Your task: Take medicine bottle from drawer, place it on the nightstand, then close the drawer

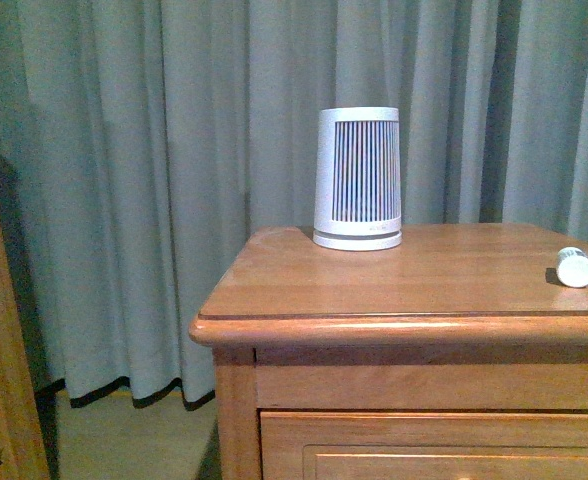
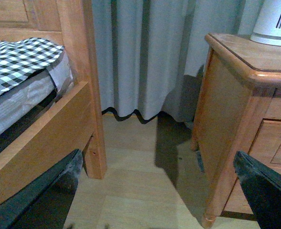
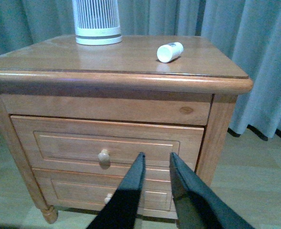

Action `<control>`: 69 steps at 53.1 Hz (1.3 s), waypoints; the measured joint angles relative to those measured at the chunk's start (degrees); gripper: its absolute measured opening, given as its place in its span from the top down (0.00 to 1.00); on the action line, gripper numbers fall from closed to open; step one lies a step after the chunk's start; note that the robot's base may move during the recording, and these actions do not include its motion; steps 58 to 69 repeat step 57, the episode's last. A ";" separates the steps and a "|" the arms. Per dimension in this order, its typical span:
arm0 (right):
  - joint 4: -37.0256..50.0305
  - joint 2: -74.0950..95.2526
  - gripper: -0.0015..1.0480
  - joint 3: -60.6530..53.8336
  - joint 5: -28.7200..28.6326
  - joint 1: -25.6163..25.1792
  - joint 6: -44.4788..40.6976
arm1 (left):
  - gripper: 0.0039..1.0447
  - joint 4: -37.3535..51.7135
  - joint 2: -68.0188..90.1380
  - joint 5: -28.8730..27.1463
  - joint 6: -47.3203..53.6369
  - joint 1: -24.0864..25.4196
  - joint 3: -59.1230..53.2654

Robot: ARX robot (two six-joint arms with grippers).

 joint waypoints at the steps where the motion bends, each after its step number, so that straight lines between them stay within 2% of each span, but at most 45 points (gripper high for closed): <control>1: 0.00 0.00 0.69 0.00 0.00 0.00 0.00 | 0.06 0.00 0.00 0.00 0.00 0.00 0.00; 19: 0.00 0.00 0.14 0.00 0.00 0.00 0.00 | 0.06 0.00 0.00 0.00 0.00 0.00 0.00; 23: 0.00 0.00 0.05 0.00 0.00 0.00 0.02 | 0.06 0.00 0.00 0.00 0.00 0.00 0.00; 69: 0.00 0.00 0.07 0.00 0.00 0.00 0.00 | 0.06 0.00 0.00 0.00 0.00 0.00 0.00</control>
